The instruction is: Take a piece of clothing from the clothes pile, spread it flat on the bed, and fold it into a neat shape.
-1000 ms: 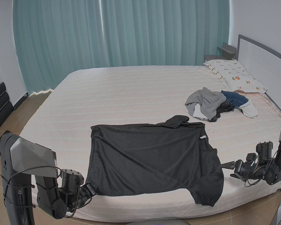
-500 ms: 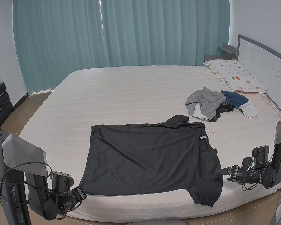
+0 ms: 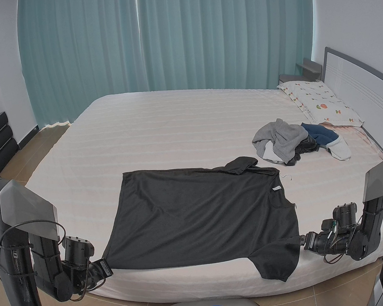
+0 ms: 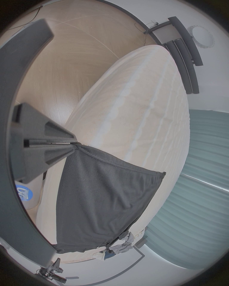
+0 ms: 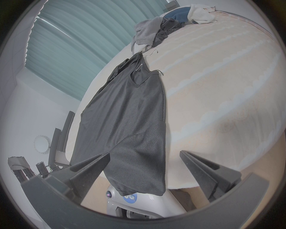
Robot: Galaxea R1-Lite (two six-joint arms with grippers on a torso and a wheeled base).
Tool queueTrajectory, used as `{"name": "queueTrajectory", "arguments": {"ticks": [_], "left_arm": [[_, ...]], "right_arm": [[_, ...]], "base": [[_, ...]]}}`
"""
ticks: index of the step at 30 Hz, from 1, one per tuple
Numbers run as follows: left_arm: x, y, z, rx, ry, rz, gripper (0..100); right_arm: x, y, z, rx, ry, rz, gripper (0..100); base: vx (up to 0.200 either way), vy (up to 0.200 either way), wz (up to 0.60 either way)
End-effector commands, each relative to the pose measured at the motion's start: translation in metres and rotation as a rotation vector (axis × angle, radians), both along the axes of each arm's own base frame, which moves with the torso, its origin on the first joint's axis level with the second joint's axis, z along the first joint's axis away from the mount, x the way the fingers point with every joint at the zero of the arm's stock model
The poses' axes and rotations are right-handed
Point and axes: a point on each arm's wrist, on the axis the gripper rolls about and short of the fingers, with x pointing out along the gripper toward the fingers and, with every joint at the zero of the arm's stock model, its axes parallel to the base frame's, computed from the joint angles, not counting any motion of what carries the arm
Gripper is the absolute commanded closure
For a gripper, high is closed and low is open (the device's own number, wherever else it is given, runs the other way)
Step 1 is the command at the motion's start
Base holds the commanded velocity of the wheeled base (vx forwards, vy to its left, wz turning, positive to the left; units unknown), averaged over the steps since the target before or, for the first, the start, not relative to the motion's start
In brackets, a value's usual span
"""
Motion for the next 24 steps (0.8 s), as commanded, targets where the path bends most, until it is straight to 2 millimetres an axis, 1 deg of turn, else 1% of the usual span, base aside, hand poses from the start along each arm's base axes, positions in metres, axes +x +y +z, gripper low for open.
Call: {"name": "queueTrajectory", "arguments": {"ticks": [1,6,7,10,15,18,19,20,24], "left_arm": [[0.000,0.001,-0.001,-0.001,0.002,0.002,100],[0.000,0.001,0.000,-0.002,-0.001,0.002,100],[0.000,0.001,0.000,-0.003,-0.001,0.004,100],[0.000,0.001,-0.001,-0.005,0.001,0.003,100],[-0.001,0.002,-0.001,0.001,0.006,-0.002,100],[-0.002,0.007,0.002,0.026,0.005,-0.010,100],[-0.002,0.007,0.002,0.026,0.005,-0.010,100],[-0.002,0.011,0.004,0.037,0.001,-0.008,100],[-0.003,0.013,0.007,0.041,-0.004,-0.005,100]], "right_arm": [[0.005,0.004,-0.005,-0.001,-0.001,0.014,0],[0.011,0.007,-0.008,-0.003,-0.006,0.025,0],[0.012,0.009,-0.008,-0.005,-0.007,0.032,100],[0.010,0.009,-0.009,-0.029,-0.011,0.049,100],[0.000,0.004,-0.008,-0.058,0.001,0.063,100],[-0.012,-0.005,-0.005,-0.084,0.014,0.060,100],[-0.012,-0.005,-0.005,-0.084,0.014,0.060,100],[-0.018,-0.008,-0.004,-0.095,0.022,0.066,100],[-0.027,-0.012,0.000,-0.110,0.025,0.080,100]], "base": [[0.000,0.000,0.00],[0.000,0.000,0.00],[0.000,0.000,0.00],[0.000,0.000,0.00],[0.000,0.000,0.00],[0.000,0.000,0.00],[0.000,0.000,0.00],[0.000,0.000,0.00],[0.000,0.000,0.00]]}}
